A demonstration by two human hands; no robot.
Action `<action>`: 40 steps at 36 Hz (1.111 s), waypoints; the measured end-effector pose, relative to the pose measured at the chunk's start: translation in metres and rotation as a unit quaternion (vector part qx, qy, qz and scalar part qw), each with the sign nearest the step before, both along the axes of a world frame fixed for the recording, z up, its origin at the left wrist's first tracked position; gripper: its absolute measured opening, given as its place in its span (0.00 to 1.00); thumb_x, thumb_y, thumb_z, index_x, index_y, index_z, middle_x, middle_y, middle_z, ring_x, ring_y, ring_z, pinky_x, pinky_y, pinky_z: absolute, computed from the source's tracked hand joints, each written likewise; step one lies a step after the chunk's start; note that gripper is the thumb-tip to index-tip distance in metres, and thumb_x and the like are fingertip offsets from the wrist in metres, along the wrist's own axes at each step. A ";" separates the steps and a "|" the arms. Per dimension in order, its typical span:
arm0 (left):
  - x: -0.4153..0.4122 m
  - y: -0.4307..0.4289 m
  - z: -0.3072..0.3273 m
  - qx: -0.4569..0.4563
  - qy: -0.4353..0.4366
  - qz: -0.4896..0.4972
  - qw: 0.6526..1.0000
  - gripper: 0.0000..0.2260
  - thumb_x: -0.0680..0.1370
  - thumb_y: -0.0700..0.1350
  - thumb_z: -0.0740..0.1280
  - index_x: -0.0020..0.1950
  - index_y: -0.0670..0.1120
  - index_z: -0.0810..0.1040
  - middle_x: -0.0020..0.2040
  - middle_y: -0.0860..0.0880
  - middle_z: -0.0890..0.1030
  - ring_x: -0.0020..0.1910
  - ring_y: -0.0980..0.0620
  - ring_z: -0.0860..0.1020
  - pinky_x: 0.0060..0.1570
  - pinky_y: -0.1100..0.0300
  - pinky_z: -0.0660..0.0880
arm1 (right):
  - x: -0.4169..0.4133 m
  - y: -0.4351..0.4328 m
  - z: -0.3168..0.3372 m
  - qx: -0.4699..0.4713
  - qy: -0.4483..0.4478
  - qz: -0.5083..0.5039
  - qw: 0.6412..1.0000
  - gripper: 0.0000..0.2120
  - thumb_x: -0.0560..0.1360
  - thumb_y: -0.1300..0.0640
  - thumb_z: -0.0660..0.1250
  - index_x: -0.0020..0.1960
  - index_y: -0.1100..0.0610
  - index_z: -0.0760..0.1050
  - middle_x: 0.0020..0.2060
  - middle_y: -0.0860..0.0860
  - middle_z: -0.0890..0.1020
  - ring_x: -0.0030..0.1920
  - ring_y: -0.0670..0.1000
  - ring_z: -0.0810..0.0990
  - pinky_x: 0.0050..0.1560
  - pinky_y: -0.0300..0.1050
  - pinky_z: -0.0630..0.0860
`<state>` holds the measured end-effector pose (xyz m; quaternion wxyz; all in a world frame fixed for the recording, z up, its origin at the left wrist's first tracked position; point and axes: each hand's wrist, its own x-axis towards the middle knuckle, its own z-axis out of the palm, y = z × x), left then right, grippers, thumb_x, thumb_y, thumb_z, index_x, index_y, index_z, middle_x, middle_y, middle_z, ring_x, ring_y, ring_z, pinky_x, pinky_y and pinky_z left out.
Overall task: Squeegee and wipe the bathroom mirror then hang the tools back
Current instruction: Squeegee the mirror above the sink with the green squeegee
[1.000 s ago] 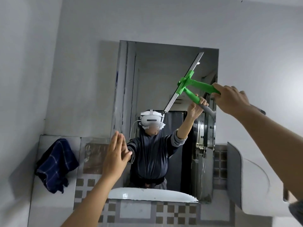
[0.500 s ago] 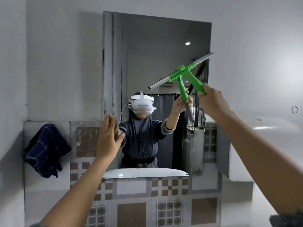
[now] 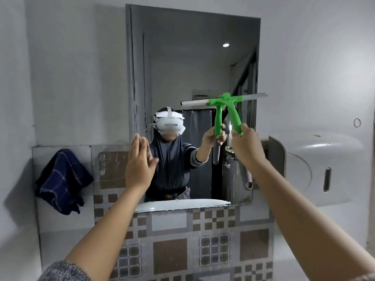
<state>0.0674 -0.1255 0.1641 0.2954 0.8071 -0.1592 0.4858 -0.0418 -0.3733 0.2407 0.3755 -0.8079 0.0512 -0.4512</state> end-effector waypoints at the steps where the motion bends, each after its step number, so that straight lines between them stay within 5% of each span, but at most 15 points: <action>1: 0.000 0.000 0.000 0.001 0.001 0.000 1.000 0.33 0.75 0.46 0.67 0.75 0.44 0.54 0.76 0.49 0.48 0.74 0.47 0.51 0.59 0.46 0.73 | 0.001 0.007 -0.004 0.013 -0.004 -0.001 1.000 0.13 0.79 0.56 0.56 0.60 0.60 0.69 0.41 0.54 0.77 0.35 0.52 0.77 0.33 0.47 0.73; 8: 0.006 0.006 -0.005 0.022 -0.010 -0.008 1.000 0.34 0.76 0.46 0.66 0.75 0.44 0.50 0.75 0.52 0.44 0.73 0.54 0.44 0.61 0.46 0.72 | 0.012 0.062 -0.017 0.114 -0.029 0.002 0.993 0.14 0.80 0.52 0.55 0.53 0.63 0.70 0.42 0.55 0.73 0.42 0.56 0.74 0.40 0.47 0.68; 12: 0.005 0.011 -0.006 0.043 -0.021 -0.010 0.999 0.35 0.76 0.46 0.66 0.75 0.45 0.49 0.76 0.50 0.44 0.74 0.52 0.46 0.59 0.55 0.72 | 0.022 0.090 -0.016 0.165 -0.054 0.017 0.985 0.15 0.80 0.51 0.56 0.51 0.64 0.70 0.47 0.61 0.78 0.46 0.61 0.78 0.43 0.52 0.74; 19: 0.007 0.020 -0.006 0.080 -0.039 -0.010 0.996 0.36 0.75 0.47 0.67 0.75 0.45 0.48 0.75 0.49 0.45 0.74 0.52 0.47 0.62 0.61 0.60 | 0.029 0.122 -0.014 0.186 -0.058 0.028 0.981 0.20 0.80 0.50 0.54 0.62 0.66 0.66 0.51 0.63 0.77 0.52 0.62 0.77 0.48 0.52 0.72; 30: 0.009 0.030 -0.009 0.125 -0.051 0.007 0.991 0.35 0.75 0.49 0.66 0.75 0.43 0.50 0.76 0.47 0.48 0.74 0.51 0.48 0.69 0.58 0.50 | 0.039 0.168 -0.018 0.066 -0.033 0.025 0.997 0.23 0.80 0.50 0.53 0.69 0.64 0.60 0.54 0.62 0.78 0.57 0.59 0.74 0.53 0.58 0.75; 34: 0.010 0.030 -0.009 0.120 -0.059 0.009 0.991 0.35 0.73 0.47 0.69 0.74 0.40 0.55 0.75 0.44 0.54 0.74 0.49 0.53 0.68 0.58 0.60 | 0.038 0.173 -0.024 0.011 -0.021 0.016 1.000 0.25 0.80 0.51 0.54 0.72 0.62 0.56 0.53 0.59 0.79 0.52 0.59 0.79 0.45 0.54 0.77; 40: 0.010 0.028 -0.010 0.111 -0.058 0.007 0.992 0.35 0.73 0.48 0.69 0.74 0.40 0.55 0.75 0.44 0.54 0.74 0.50 0.53 0.67 0.61 0.57 | 0.038 0.160 -0.034 -0.063 -0.019 0.006 0.998 0.24 0.80 0.51 0.54 0.71 0.63 0.56 0.48 0.59 0.81 0.47 0.59 0.80 0.35 0.47 0.70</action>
